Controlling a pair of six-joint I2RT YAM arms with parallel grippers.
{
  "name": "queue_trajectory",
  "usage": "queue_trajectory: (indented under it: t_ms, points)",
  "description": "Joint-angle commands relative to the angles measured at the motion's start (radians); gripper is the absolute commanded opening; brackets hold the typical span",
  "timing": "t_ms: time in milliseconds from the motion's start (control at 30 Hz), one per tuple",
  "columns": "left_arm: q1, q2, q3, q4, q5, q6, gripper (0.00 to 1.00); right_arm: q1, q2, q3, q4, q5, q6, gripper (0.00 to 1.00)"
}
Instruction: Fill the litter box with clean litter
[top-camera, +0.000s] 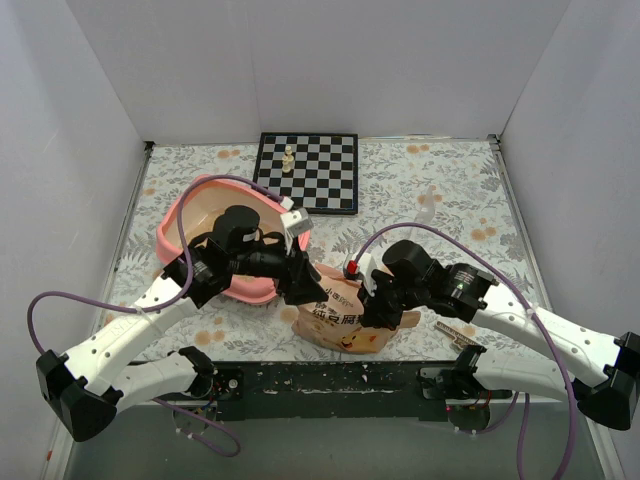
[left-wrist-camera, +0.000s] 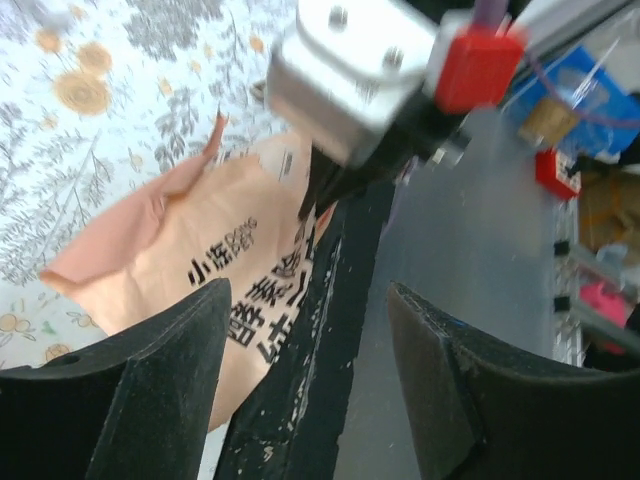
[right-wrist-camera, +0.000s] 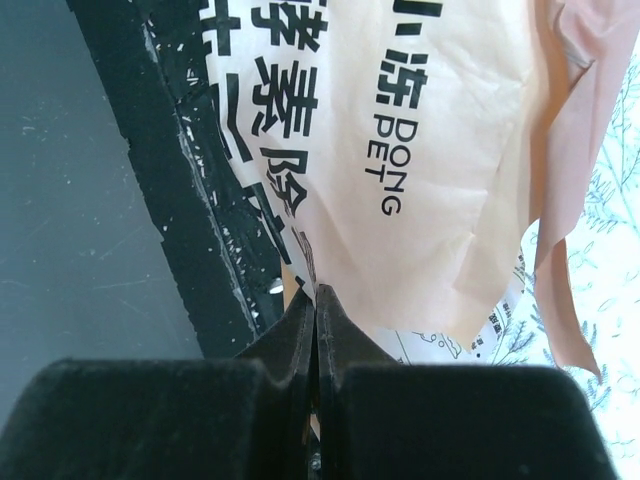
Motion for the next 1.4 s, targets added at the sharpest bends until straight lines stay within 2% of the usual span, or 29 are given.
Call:
queue_trajectory:
  t_ms: [0,133,233,367,600,1133,1367]
  points:
    - [-0.066,-0.015,-0.102,0.123,-0.082,0.211,0.65,-0.010,-0.075,-0.018,0.005,-0.082,0.085,0.01]
    - [-0.069,-0.035,-0.180,0.224,-0.057,0.307,0.72,-0.012,-0.097,-0.046,0.016,-0.084,0.107,0.01]
    - [-0.091,-0.018,-0.206,0.274,-0.087,0.331,0.75,-0.012,-0.106,-0.067,0.029,-0.093,0.119,0.01]
    - [-0.106,0.020,-0.232,0.373,-0.061,0.324,0.79,-0.012,-0.118,-0.092,0.049,-0.096,0.130,0.01]
    - [-0.148,0.085,-0.237,0.370,-0.014,0.318,0.79,-0.012,-0.141,-0.104,0.062,-0.085,0.148,0.01]
    - [-0.221,0.005,-0.449,0.409,-0.055,0.245,0.79,-0.050,-0.145,-0.144,0.056,-0.079,0.170,0.01]
    - [-0.234,-0.003,-0.447,0.404,-0.067,0.239,0.79,-0.067,-0.121,-0.141,0.056,-0.076,0.168,0.01]
